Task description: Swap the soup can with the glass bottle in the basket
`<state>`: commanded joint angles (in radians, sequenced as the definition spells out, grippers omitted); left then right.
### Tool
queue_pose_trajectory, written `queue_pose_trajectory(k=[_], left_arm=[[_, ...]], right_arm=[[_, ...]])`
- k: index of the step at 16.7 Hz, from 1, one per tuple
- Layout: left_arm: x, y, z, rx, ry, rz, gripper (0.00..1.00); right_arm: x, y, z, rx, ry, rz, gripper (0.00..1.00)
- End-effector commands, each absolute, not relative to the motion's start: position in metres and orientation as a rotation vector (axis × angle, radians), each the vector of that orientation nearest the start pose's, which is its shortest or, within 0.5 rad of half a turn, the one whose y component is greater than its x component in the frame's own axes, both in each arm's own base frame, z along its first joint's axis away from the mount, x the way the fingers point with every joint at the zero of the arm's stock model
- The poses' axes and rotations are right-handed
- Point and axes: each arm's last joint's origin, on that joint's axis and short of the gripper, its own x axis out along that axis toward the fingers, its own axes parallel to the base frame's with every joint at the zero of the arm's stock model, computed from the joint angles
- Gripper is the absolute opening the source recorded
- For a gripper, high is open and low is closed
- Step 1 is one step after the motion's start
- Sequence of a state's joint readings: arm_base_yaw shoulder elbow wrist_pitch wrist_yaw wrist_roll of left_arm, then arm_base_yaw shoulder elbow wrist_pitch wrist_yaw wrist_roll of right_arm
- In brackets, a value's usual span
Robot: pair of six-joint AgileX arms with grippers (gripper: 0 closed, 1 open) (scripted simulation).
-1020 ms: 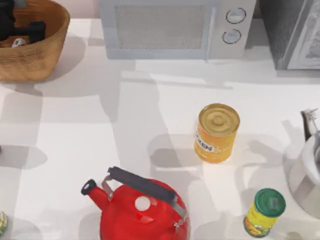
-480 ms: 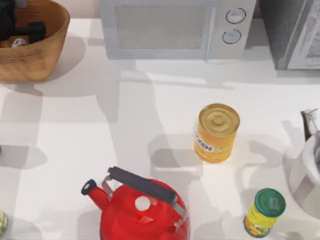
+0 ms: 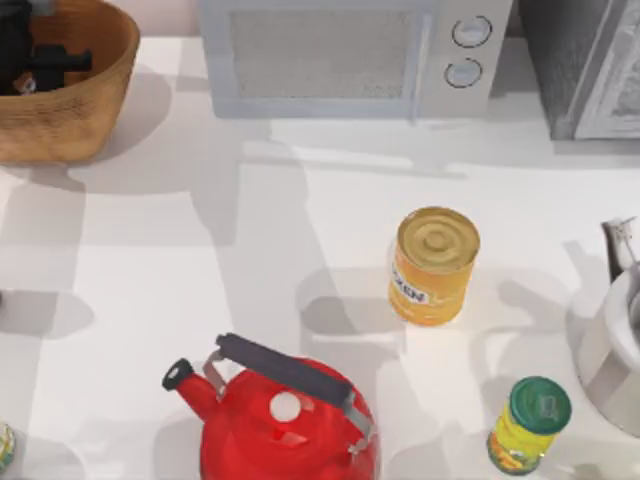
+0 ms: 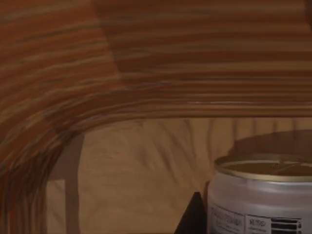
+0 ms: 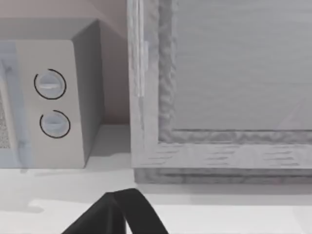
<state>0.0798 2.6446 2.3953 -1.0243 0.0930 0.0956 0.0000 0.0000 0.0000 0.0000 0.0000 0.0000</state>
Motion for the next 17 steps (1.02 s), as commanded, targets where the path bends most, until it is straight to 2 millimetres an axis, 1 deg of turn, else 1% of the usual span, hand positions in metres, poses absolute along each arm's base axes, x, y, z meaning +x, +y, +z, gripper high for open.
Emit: queue_pose_trajectory(k=[2,3,10,11,12,14,15,17], left_arm=[[0.537,0.048,0.129,-0.033,1.267,-0.051,0.02],[0.537,0.048,0.129,-0.033,1.267,-0.051,0.00],[0.537,0.048,0.129,-0.033,1.267,-0.051,0.00],[0.537,0.049,0.147,-0.031,1.228,-0.050,0.00],[0.537,0.049,0.147,-0.031,1.228,-0.050,0.00],[0.534,0.050,0.155,-0.034,1.213,-0.041,0.00],[0.531,0.051,0.163,-0.036,1.198,-0.035,0.00],[0.521,0.052,0.185,-0.039,1.157,-0.020,0.00]], right_arm=[[0.106,-0.001,0.160,0.000,0.000,0.000,1.00],[0.106,-0.001,0.160,0.000,0.000,0.000,1.00],[0.106,-0.001,0.160,0.000,0.000,0.000,1.00],[0.106,-0.001,0.160,0.000,0.000,0.000,1.00],[0.106,-0.001,0.160,0.000,0.000,0.000,1.00],[0.106,-0.001,0.160,0.000,0.000,0.000,1.00],[0.106,-0.001,0.160,0.000,0.000,0.000,1.00],[0.106,-0.001,0.160,0.000,0.000,0.000,1.00]])
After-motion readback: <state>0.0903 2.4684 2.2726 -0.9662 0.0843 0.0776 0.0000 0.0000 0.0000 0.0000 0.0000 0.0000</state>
